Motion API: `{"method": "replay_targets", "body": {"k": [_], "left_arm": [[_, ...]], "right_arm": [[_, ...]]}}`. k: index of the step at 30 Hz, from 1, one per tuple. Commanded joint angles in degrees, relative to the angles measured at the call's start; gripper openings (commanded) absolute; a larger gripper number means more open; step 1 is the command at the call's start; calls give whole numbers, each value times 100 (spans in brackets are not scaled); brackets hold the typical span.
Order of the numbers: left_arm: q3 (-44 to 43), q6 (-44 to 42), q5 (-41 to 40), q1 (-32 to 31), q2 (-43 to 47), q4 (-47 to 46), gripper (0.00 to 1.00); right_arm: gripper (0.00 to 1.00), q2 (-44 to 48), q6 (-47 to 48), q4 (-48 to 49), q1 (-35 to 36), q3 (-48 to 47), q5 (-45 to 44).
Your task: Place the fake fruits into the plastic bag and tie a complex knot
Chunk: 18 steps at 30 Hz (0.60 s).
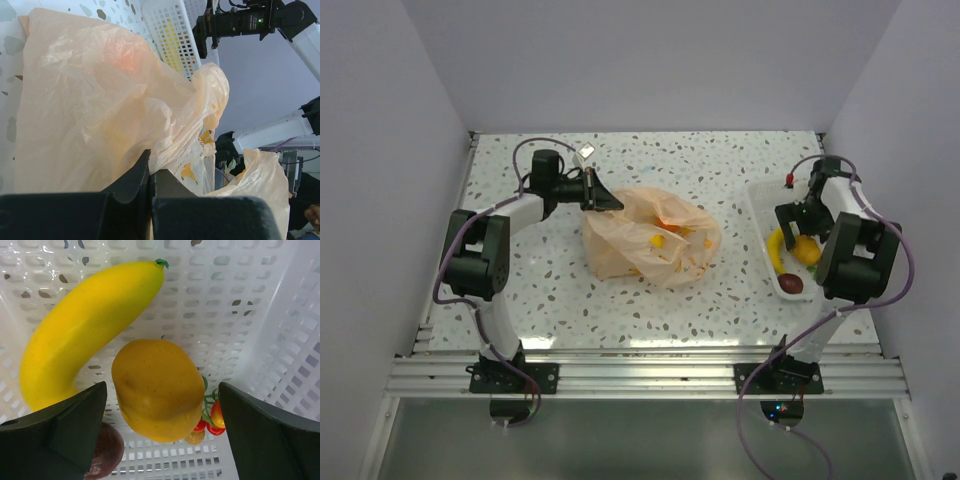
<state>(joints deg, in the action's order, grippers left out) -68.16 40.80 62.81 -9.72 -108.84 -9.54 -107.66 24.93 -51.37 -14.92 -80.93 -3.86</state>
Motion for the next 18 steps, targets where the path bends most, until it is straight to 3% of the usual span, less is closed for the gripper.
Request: {"method": "replay_targets", "body": {"k": [1,4,10,12,18], "left_arm": [[-189,-203,56,49,240,40,0],[-198,-186,65,49,196,40,0],[-206,-177,83,49,205,22,0],[-198,-186,91,49,222,31,0],[-136,-125,135,49,231,-56,0]], "right_arm": [[95,-97,21,365,6,120,-194],[86,-256,-5,452,6,182,-238],[48,-90,-84,-64,6,-282,104],[35,253,-137,-511,6,-702,577],[23,781,-567,-1444,330,-2223,2342]]}}
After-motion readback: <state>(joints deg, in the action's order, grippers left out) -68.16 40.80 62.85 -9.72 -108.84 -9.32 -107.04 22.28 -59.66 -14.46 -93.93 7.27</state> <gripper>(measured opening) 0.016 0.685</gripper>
